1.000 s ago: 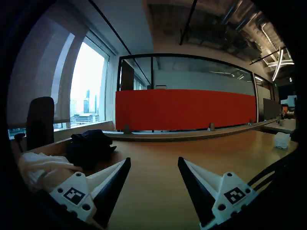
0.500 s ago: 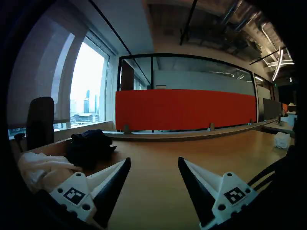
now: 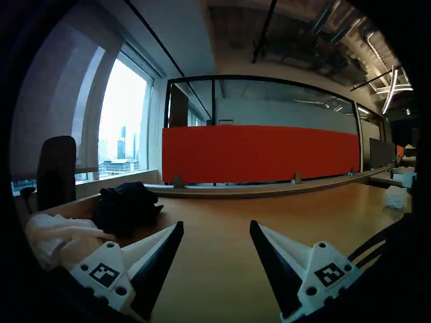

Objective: Fold towel

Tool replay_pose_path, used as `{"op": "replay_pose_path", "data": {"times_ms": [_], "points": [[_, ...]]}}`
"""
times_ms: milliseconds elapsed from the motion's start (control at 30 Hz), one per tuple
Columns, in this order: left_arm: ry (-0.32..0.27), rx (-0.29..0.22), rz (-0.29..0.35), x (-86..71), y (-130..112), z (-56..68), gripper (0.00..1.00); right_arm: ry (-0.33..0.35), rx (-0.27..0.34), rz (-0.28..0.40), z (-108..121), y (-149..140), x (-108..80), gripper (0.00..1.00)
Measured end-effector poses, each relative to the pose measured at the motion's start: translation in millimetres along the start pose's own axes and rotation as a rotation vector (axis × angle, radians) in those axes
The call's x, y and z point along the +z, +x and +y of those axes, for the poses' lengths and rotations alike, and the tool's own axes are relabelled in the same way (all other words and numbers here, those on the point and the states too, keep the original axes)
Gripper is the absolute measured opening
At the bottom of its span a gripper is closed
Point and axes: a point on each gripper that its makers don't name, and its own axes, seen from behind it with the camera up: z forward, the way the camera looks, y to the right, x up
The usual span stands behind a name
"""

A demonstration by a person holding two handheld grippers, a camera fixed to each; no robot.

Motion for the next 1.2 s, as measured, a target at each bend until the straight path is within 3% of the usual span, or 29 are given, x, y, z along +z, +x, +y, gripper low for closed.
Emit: {"op": "replay_pose_path", "data": {"times_ms": [1200], "points": [[0.0, 0.0, 0.0, -0.1, -1, -1.0, 0.91, -0.006, -0.094, -0.011, -15, -13, 1.0, 1.0]]}}
